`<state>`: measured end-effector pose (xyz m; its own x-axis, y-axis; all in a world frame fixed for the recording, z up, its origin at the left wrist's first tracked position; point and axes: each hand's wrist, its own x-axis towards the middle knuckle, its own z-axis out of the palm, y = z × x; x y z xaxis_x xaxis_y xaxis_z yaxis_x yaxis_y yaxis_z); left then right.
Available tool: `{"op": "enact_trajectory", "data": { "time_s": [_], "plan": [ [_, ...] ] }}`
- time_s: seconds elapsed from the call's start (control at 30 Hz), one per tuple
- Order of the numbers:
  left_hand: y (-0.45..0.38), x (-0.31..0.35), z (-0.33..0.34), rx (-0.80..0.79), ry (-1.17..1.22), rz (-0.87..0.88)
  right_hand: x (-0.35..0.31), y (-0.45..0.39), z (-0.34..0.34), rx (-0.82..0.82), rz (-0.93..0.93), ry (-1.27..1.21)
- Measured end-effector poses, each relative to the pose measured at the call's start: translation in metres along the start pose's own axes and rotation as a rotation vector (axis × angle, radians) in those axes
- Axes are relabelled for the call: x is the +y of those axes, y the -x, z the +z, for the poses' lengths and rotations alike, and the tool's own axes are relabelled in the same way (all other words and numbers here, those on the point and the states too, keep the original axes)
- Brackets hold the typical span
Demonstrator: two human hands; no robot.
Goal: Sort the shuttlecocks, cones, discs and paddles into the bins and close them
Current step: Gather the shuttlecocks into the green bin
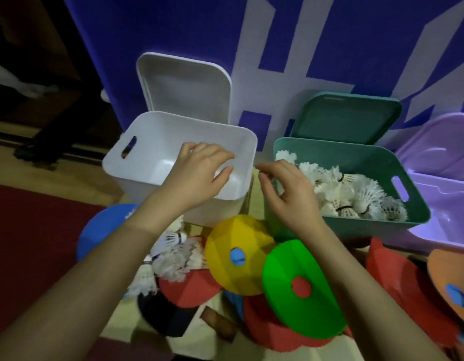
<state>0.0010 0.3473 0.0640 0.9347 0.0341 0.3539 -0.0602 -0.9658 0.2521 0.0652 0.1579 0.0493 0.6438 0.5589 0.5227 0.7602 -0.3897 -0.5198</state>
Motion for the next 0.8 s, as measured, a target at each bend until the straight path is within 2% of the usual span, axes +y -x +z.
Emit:
{"op": "enact_trajectory", "data": {
  "time_s": [0.13, 0.27, 0.37, 0.57, 0.63, 0.73, 0.8],
  "plan": [
    [0.059, -0.051, -0.013, -0.051, -0.039, -0.019, -0.041, 0.015, 0.053, -0.037, 0.009, -0.046],
    [0.108, -0.093, -0.011, -0.117, -0.031, -0.071, -0.064, 0.032, 0.113, -0.251, 0.021, 0.025],
    [0.131, -0.118, -0.004, -0.212, -0.084, -0.113, -0.076, 0.048, 0.152, -0.361, 0.124, 0.158],
    [0.153, -0.148, 0.013, -0.338, -0.07, -0.177, -0.103, 0.061, 0.2, -0.368, 0.303, 0.278],
    [0.152, -0.151, 0.02, -0.3, -0.018, -0.217, -0.104, 0.059, 0.202, -0.32, 0.319, 0.301],
    [0.148, -0.151, 0.03, -0.163, 0.036, -0.285, -0.097, 0.061, 0.199, -0.186, 0.295, 0.309],
    [0.145, -0.151, 0.035, -0.142, 0.045, -0.297, -0.093, 0.062, 0.19, -0.092, 0.282, 0.285]
  ]
}}
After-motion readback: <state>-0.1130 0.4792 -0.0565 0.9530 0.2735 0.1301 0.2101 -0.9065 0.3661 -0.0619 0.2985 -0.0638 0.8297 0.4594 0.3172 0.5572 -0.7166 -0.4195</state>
